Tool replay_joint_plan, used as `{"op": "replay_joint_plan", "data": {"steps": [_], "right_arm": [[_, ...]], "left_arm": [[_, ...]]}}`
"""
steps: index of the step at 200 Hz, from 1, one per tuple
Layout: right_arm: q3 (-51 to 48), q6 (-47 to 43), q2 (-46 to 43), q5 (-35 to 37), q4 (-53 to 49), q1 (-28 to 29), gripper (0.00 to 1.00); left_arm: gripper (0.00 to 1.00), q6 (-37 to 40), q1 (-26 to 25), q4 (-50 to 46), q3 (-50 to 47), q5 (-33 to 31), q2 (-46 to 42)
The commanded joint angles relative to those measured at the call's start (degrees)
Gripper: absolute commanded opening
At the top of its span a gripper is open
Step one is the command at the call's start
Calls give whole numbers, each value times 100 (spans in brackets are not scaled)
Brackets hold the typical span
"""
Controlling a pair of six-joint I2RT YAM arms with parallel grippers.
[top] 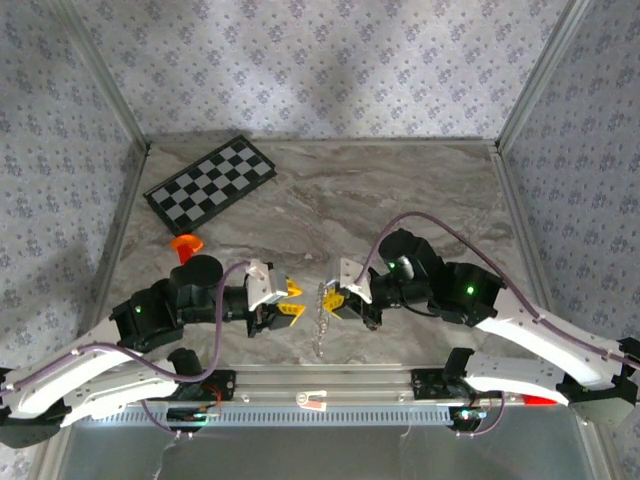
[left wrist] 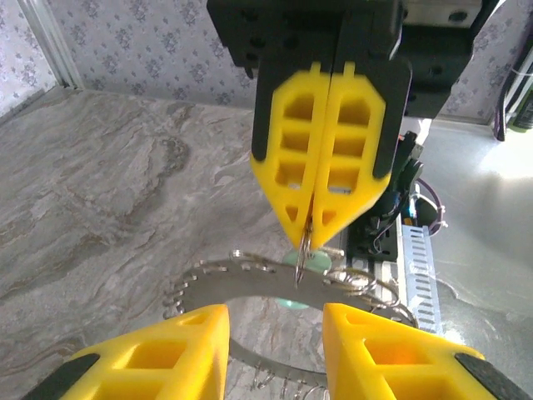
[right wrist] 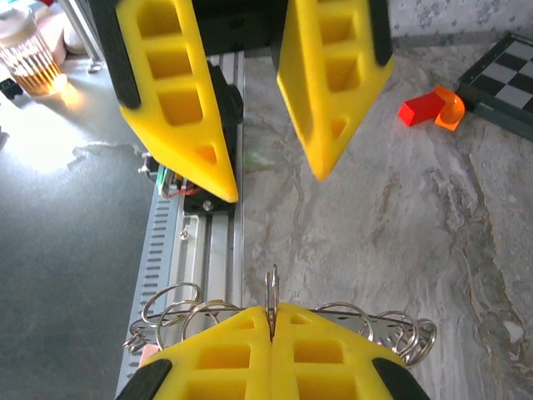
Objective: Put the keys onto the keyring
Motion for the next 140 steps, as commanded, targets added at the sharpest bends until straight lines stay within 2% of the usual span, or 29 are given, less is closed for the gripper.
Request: {"op": "replay_joint_plan", "data": {"steps": [1, 69, 140], "right_arm": [[291, -215, 20, 181, -149, 109, 0], [298, -325, -4, 341, 32, 275, 0], [278, -363, -49, 504, 48, 323, 0]], "left_arm": [[35, 69, 1, 177, 160, 184, 67], [35, 8, 7, 637, 134, 387, 407], [34, -60, 1, 717, -6, 352, 496]]}}
